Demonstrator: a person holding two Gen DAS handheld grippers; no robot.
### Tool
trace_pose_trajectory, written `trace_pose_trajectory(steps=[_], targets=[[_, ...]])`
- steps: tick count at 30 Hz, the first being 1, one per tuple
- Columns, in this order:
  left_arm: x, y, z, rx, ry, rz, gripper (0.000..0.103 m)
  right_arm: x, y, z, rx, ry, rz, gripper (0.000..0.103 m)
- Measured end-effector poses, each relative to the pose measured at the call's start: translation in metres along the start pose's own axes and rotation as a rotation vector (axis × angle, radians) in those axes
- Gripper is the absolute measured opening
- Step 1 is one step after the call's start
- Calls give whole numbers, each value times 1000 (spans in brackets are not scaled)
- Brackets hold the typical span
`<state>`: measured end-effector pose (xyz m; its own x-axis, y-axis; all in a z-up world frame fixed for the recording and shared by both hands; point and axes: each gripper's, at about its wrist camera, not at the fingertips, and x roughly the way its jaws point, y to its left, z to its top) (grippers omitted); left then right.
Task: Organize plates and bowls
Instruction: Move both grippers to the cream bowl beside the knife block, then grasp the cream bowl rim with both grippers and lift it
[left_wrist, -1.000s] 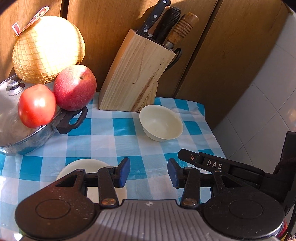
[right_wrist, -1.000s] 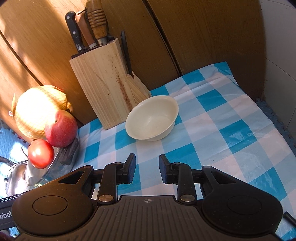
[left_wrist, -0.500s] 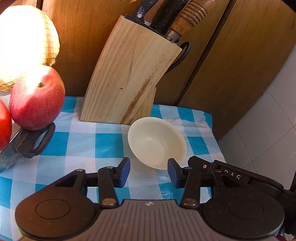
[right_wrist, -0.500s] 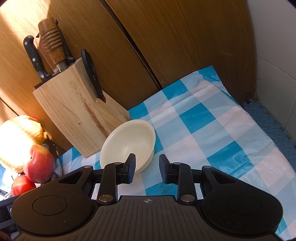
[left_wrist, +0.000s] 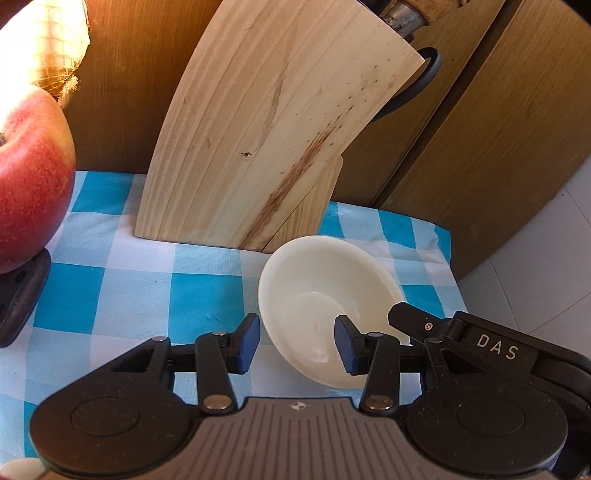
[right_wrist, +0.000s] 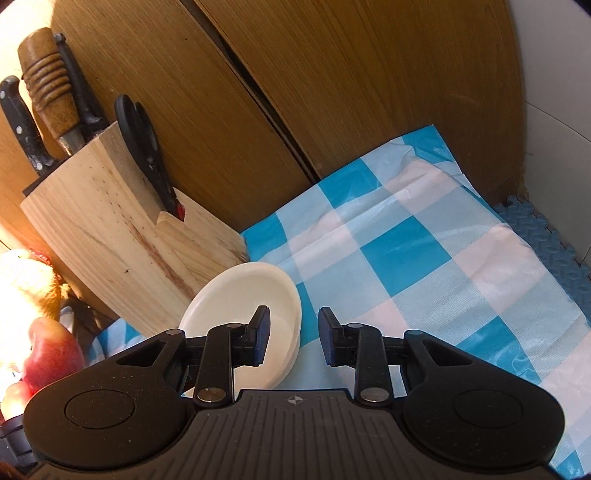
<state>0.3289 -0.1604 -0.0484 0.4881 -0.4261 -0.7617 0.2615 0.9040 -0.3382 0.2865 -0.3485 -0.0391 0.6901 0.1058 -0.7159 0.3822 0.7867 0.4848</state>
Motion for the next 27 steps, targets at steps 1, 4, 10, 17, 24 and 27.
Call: trace_pose_trajectory(steps=[1,4,10,17,24,27], targets=[[2,0,0,5,-1,2,38,2,0,1,1,2,2,37],[10,0,-1,8,4,9,38,10,0,1,-13,8,-2,37],[20,1,-4,24,4,43,34,23,1,-1,-29,47,-1,29],[26,-2,-6,41,28,32,15,25,0,-7,-26,91,-2,14],[11,-6,-9,64,25,29,13,12,1,-10,-10,99,-1,14],[2,-10,-11,80,14,36,13,2,4,-12,-9,90,5,14]])
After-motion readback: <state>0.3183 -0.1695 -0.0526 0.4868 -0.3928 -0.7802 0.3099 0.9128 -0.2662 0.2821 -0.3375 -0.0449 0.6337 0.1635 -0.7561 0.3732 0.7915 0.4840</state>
